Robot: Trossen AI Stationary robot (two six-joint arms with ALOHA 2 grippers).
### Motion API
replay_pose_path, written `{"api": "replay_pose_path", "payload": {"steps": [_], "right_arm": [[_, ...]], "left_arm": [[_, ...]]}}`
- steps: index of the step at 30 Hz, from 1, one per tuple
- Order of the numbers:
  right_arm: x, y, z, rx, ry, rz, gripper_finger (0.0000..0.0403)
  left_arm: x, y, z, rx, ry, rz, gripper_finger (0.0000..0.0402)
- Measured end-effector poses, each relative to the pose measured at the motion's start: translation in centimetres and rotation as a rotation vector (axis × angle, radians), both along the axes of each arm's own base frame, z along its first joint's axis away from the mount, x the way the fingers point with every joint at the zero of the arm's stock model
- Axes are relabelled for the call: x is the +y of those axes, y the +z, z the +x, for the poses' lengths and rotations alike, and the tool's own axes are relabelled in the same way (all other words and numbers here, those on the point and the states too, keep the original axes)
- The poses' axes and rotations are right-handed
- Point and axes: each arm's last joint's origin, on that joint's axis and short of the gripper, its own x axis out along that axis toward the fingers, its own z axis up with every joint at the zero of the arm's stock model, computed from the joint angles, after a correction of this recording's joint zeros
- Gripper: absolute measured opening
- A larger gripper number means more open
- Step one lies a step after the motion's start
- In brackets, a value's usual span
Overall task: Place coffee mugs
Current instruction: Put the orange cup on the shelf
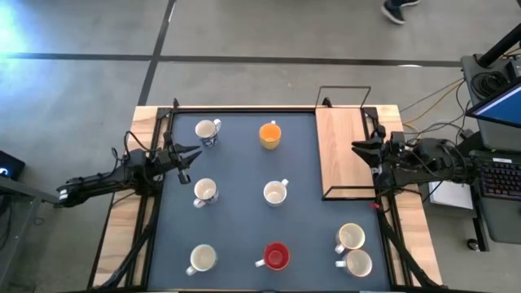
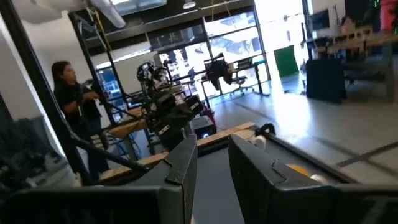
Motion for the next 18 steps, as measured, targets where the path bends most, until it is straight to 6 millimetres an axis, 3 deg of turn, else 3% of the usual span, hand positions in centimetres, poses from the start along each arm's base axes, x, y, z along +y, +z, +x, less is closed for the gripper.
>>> {"api": "replay_pose_path", "payload": {"steps": [18], "right_arm": [[-0.1,-0.6,2.2,0.083,-0.074,0.074,0.0082]], "left_arm": [[0.0,0.0,0.0,0.000,0.000,0.000,0.0059]]}}
